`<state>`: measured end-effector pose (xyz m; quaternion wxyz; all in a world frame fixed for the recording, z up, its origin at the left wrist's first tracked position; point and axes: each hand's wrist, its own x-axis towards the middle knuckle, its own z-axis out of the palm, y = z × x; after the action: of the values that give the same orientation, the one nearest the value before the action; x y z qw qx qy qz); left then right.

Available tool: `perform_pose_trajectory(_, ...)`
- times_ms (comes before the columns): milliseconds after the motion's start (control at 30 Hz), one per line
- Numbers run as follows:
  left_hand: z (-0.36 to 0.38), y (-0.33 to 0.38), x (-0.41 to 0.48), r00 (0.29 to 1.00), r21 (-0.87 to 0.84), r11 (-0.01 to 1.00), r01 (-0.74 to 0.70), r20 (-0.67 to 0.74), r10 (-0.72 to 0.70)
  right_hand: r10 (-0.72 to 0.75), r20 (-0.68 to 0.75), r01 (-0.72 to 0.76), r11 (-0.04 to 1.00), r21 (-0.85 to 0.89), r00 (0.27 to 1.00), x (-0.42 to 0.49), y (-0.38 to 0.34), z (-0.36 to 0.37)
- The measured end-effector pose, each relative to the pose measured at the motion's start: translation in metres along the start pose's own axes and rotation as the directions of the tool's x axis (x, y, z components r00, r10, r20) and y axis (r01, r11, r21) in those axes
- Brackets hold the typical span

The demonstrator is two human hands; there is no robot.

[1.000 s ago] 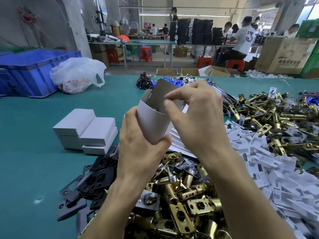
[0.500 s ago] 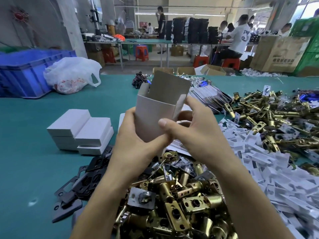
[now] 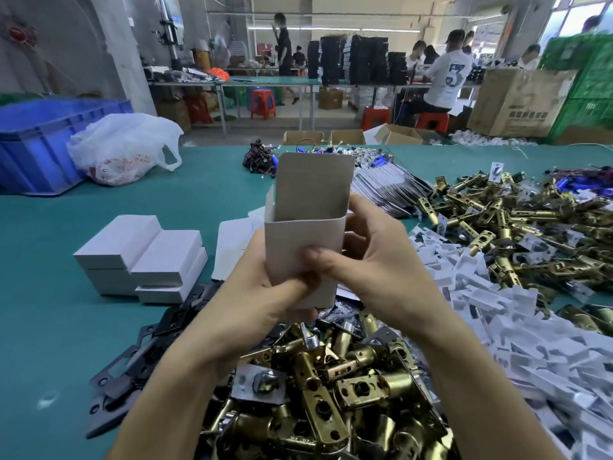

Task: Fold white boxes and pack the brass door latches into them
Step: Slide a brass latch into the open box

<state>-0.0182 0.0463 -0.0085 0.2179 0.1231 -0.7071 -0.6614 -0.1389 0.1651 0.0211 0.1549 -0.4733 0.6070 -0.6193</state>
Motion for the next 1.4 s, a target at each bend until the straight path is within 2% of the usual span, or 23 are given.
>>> perform_pose_trajectory(100,-0.006,0.001,-0.001,0.998,0.080,0.997,-0.016,0.070,0.011,-0.020,0.032,0.018,0.996,0.087,0.999,-0.001,0.001,-0.006)
perform_pose_trajectory(167,-0.005,0.004,0.000,0.993,0.106,0.988,-0.109,0.055,0.104,-0.044,0.039,0.038,0.987,0.154,0.998,0.000,0.001,-0.008)
perform_pose_trajectory(233,-0.003,0.008,-0.001,0.984,0.062,0.982,-0.178,0.017,0.177,-0.077,0.038,0.067,0.973,0.219,0.996,-0.001,-0.001,-0.008)
perform_pose_trajectory(333,-0.001,0.006,-0.001,0.978,-0.001,0.978,-0.208,-0.018,0.208,-0.079,0.049,0.065,0.970,0.234,0.996,-0.001,-0.005,-0.004)
perform_pose_trajectory(433,0.002,0.002,0.000,0.990,-0.074,0.988,-0.135,-0.039,0.133,-0.014,0.067,0.005,0.992,0.128,0.998,-0.003,-0.003,-0.004)
perform_pose_trajectory(500,0.003,-0.003,0.002,0.992,-0.114,0.989,-0.096,-0.088,0.086,0.087,0.028,-0.084,0.993,-0.081,0.996,-0.006,0.000,-0.016)
perform_pose_trajectory(533,0.003,-0.004,0.003,0.989,-0.141,0.986,-0.090,-0.127,0.072,0.147,-0.037,-0.151,0.961,-0.231,0.989,-0.009,0.003,-0.026)
perform_pose_trajectory(600,0.003,-0.008,0.006,0.976,-0.198,0.976,-0.094,-0.212,0.051,0.204,-0.234,-0.298,0.810,-0.504,0.950,-0.021,0.013,-0.052)
perform_pose_trajectory(667,0.004,-0.011,0.008,0.961,-0.232,0.967,-0.109,-0.272,0.043,0.181,-0.431,-0.450,0.579,-0.680,0.884,-0.038,0.025,-0.077)
perform_pose_trajectory(767,0.006,-0.010,0.009,0.955,-0.235,0.965,-0.119,-0.292,0.047,0.196,-0.633,-0.662,0.215,-0.718,0.749,-0.056,0.035,-0.097)
perform_pose_trajectory(833,0.006,-0.009,0.008,0.961,-0.231,0.966,-0.114,-0.271,0.048,0.284,-0.678,-0.719,0.066,-0.691,0.678,-0.060,0.038,-0.099)
perform_pose_trajectory(867,0.005,-0.009,0.007,0.965,-0.226,0.968,-0.112,-0.259,0.051,0.325,-0.671,-0.721,0.054,-0.690,0.666,-0.061,0.041,-0.099)
perform_pose_trajectory(933,0.005,-0.009,0.006,0.972,-0.216,0.970,-0.108,-0.229,0.057,0.361,-0.640,-0.715,0.125,-0.688,0.678,-0.062,0.048,-0.097)
perform_pose_trajectory(1000,0.006,-0.009,0.005,0.981,-0.205,0.974,-0.098,-0.186,0.060,0.346,-0.625,-0.706,0.206,-0.678,0.700,-0.063,0.052,-0.094)
perform_pose_trajectory(1100,0.006,-0.009,0.005,0.987,-0.182,0.980,-0.084,-0.147,0.057,0.315,-0.620,-0.693,0.250,-0.676,0.719,-0.062,0.058,-0.090)
perform_pose_trajectory(1267,0.005,-0.009,0.006,0.990,-0.193,0.978,-0.084,-0.131,0.059,0.195,-0.658,-0.685,0.278,-0.673,0.727,-0.059,0.068,-0.090)
perform_pose_trajectory(1400,0.004,-0.011,0.007,0.994,-0.200,0.978,-0.059,-0.098,0.040,0.071,-0.626,-0.600,0.384,-0.701,0.777,-0.061,0.063,-0.090)
